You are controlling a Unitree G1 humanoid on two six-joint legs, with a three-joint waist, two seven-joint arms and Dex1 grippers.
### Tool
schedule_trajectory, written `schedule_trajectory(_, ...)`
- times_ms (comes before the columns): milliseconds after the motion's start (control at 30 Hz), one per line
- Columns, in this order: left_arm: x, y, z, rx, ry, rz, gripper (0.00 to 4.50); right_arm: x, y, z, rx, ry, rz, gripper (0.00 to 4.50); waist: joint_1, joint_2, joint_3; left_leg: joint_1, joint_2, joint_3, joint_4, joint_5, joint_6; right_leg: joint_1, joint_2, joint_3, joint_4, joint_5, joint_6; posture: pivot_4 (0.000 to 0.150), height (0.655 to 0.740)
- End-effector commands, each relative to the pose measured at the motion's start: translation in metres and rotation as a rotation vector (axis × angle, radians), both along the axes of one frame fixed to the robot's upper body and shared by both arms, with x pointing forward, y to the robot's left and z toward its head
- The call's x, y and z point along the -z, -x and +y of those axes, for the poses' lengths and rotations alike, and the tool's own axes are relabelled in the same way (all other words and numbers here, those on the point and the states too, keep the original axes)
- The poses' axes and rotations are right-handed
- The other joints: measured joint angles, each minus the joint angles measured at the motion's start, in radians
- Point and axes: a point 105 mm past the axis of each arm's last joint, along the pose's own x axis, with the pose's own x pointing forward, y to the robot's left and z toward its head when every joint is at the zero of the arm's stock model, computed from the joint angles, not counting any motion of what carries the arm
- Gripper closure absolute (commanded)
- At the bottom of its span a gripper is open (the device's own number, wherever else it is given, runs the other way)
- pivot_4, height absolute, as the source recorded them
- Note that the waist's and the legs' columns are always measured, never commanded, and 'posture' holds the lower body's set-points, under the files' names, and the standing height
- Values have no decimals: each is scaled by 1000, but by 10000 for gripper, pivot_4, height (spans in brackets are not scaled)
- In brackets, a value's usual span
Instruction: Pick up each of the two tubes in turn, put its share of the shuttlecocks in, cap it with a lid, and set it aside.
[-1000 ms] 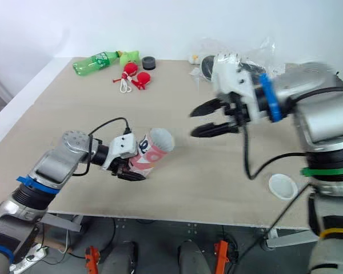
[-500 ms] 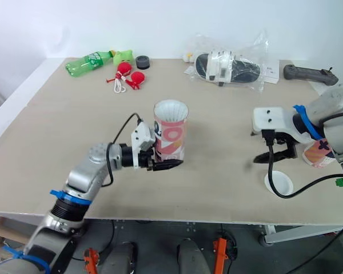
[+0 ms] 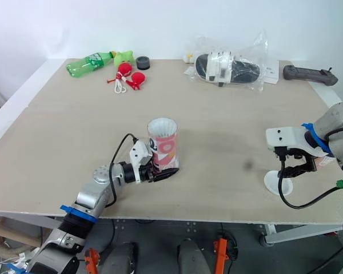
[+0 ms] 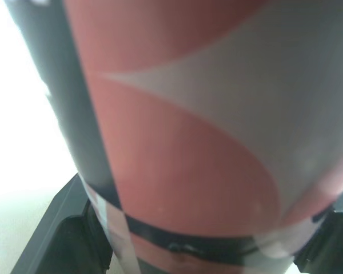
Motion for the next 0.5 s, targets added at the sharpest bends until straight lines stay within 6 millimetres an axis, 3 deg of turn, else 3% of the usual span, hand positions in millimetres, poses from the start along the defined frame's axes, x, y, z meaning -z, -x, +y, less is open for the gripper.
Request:
schedule_trajectory(33,-7,1,-4,5,14,-47,13514,-1,0,-7,19,9,0,705,0,0,0,0,0,0,0,0,0,0,0,0,0,0,0,1500,7400)
schedule_trajectory(400,-6,3,-4,12,10,-56,13514,22,-3,-9,70,-22,53,705,0,0,0,1,0,0,0,0,0,1,0,0,0,0,0,1500,7400)
schedule_trajectory(500,-7,3,-4,9,11,-57,13514,24,-3,-9,77,-28,63,8731,0,-1,0,3,0,0,0,0,0,3,0,0,0,0,0,1500,7400)
